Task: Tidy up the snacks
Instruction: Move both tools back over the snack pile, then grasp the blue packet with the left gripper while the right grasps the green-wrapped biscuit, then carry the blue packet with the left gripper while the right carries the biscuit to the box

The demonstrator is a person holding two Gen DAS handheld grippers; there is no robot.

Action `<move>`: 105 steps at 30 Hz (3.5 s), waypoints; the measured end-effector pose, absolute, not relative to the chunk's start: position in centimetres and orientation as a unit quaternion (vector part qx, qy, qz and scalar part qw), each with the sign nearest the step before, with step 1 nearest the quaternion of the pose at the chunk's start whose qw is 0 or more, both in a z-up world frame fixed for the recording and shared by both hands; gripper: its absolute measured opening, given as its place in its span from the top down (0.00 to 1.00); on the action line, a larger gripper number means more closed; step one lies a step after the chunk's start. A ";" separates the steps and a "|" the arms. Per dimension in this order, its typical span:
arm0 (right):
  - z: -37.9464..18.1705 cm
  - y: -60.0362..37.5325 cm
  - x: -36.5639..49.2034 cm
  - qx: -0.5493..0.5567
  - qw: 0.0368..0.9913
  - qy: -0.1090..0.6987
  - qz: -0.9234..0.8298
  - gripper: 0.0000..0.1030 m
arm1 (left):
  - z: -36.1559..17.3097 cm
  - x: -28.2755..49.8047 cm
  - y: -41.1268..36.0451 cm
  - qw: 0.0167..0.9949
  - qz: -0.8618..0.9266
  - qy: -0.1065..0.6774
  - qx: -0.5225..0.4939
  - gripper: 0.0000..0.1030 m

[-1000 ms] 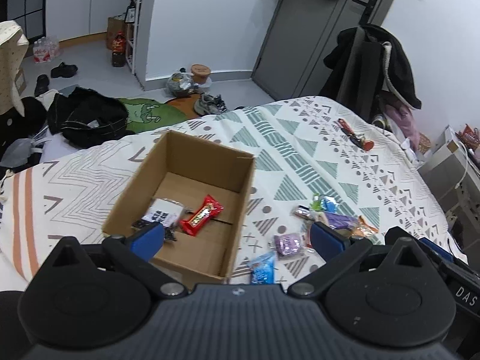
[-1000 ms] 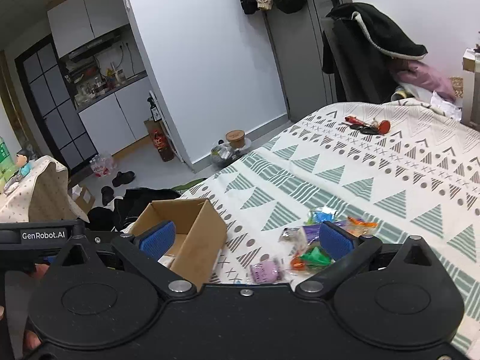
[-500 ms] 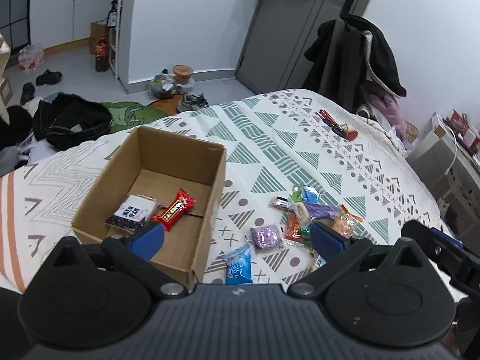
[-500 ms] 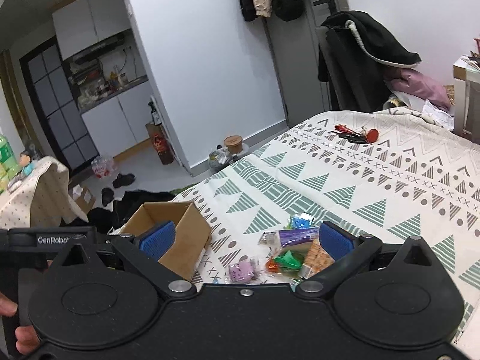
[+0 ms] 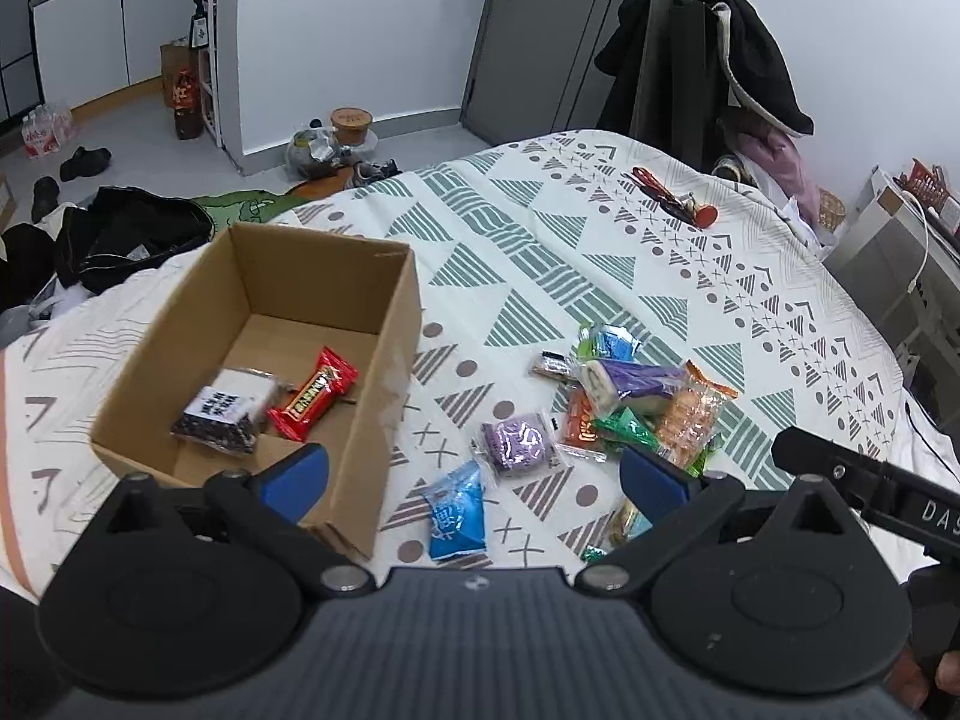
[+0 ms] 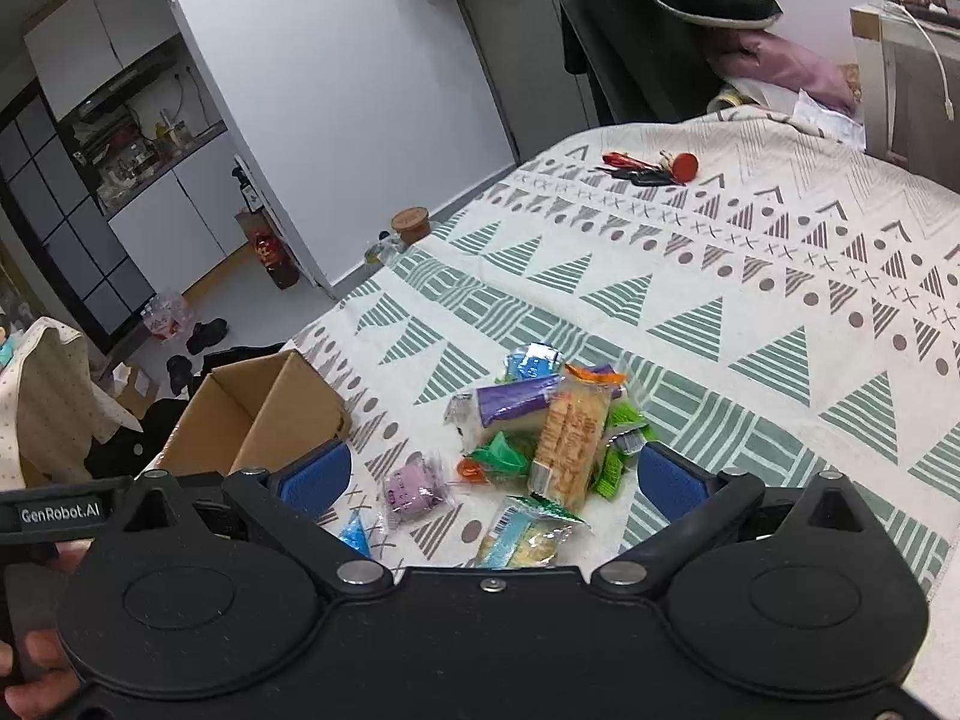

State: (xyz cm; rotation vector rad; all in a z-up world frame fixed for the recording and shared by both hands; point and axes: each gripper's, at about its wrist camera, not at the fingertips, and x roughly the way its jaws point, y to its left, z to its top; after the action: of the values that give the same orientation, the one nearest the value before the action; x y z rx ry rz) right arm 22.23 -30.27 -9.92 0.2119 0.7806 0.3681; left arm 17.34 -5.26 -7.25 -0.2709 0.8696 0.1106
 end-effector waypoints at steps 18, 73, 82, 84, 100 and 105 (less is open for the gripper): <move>-14.5 -30.4 25.3 0.134 0.848 0.488 0.157 0.26 | -12.9 19.6 -8.4 0.880 0.046 0.452 -0.139 0.13; -15.3 -26.8 24.8 0.085 0.840 0.488 0.223 0.62 | -13.2 18.8 -7.7 0.880 0.093 0.441 -0.149 0.71; -12.5 -26.1 23.9 0.109 0.862 0.425 0.254 0.63 | -10.1 17.9 -6.6 0.892 0.097 0.416 -0.148 0.71; -12.0 -25.6 23.7 0.110 0.865 0.413 0.263 0.63 | -9.4 17.7 -6.3 0.895 0.098 0.409 -0.149 0.71; -9.0 -21.8 21.9 0.088 0.874 0.345 0.329 0.67 | -5.7 15.8 -1.8 0.905 0.132 0.368 -0.168 0.71; -8.9 -20.7 21.9 0.100 0.870 0.343 0.340 0.67 | -4.9 15.2 -0.3 0.906 0.146 0.358 -0.171 0.71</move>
State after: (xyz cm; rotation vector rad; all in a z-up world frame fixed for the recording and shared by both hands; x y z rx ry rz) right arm 21.90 -20.71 -8.88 0.2093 0.7181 0.7111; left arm 15.23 -0.34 -4.95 -0.3531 0.7401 0.3013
